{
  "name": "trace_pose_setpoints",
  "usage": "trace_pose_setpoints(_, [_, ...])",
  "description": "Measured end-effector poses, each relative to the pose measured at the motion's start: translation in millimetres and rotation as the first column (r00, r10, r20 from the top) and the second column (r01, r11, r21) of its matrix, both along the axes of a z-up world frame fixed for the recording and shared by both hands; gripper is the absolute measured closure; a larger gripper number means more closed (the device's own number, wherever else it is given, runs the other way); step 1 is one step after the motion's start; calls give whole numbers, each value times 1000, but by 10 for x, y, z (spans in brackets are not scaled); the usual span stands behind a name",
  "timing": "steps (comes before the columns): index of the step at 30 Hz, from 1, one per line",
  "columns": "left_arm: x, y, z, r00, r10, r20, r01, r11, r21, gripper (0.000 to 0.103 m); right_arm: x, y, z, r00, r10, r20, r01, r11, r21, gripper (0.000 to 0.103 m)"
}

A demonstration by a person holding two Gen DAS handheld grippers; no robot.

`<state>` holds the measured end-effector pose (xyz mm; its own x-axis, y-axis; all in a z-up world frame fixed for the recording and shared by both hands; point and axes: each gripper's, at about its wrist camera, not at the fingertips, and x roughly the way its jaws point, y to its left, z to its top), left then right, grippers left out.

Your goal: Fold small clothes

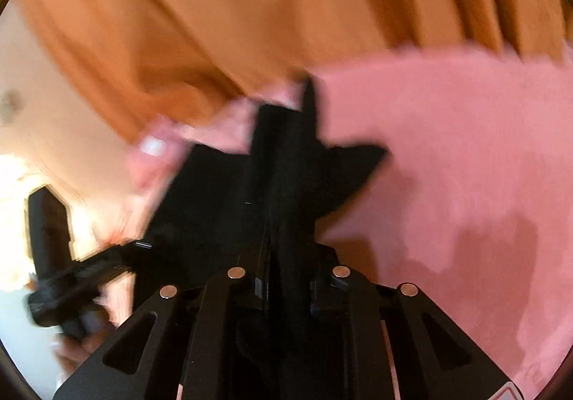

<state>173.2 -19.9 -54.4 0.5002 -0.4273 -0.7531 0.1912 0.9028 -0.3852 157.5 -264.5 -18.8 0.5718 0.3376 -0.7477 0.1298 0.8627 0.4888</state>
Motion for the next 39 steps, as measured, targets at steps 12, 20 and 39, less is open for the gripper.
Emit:
trace_pose_setpoints(12, [-625, 48, -26, 998, 50, 29, -54, 986, 159, 60, -659, 498, 218, 991, 127, -39, -132, 964, -230, 83])
trace_pose_setpoints(20, [-888, 75, -101, 995, 66, 70, -83, 958, 274, 47, -1130, 268, 323, 999, -36, -14, 30, 956, -291, 86])
trace_pose_setpoints(39, [-1773, -147, 392, 988, 61, 145, -104, 943, 317, 14, -1669, 628, 744, 990, -91, 110, 131, 882, -452, 27])
